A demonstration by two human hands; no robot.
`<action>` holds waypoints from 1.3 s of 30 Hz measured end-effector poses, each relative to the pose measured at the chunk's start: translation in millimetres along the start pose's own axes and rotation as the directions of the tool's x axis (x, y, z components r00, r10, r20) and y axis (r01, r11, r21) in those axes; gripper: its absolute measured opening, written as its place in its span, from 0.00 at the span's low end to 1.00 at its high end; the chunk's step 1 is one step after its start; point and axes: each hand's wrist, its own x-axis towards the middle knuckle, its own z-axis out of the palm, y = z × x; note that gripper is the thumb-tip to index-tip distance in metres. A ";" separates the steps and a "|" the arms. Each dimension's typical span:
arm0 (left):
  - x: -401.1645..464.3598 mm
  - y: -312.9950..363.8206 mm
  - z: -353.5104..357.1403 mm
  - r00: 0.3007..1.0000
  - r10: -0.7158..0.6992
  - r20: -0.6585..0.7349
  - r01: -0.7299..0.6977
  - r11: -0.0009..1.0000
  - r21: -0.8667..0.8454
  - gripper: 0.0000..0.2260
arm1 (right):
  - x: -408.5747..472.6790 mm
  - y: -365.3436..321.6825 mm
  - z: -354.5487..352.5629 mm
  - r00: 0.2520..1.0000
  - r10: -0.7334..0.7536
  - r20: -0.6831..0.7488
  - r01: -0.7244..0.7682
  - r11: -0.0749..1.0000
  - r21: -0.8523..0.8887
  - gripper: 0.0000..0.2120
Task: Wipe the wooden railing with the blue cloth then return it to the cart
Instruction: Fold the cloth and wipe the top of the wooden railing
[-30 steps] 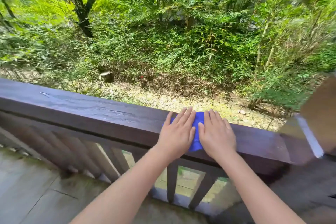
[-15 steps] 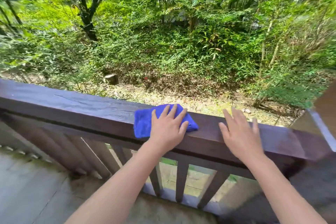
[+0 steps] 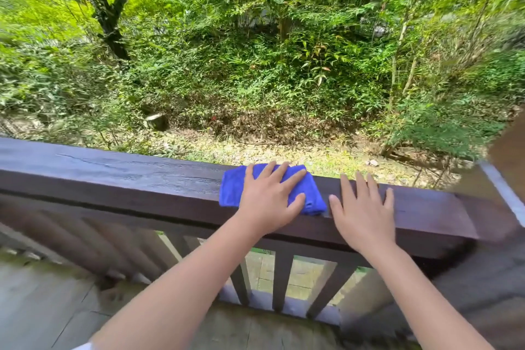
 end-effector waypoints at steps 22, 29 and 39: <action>-54.9 -160.0 -18.9 0.957 -0.279 -0.081 0.279 0.960 -0.008 0.21 | 6.6 -192.5 15.9 0.992 -0.122 -0.031 0.124 0.990 0.067 0.27; -90.6 -264.8 -41.9 0.993 -0.050 -0.111 0.051 0.999 0.004 0.23 | 7.9 -214.2 19.3 0.995 -0.099 -0.028 0.099 0.995 0.022 0.31; -104.0 -421.4 -59.2 0.777 -0.623 -0.093 0.628 0.778 0.033 0.21 | 24.5 -387.3 32.9 0.908 -0.419 0.009 0.415 0.902 0.121 0.33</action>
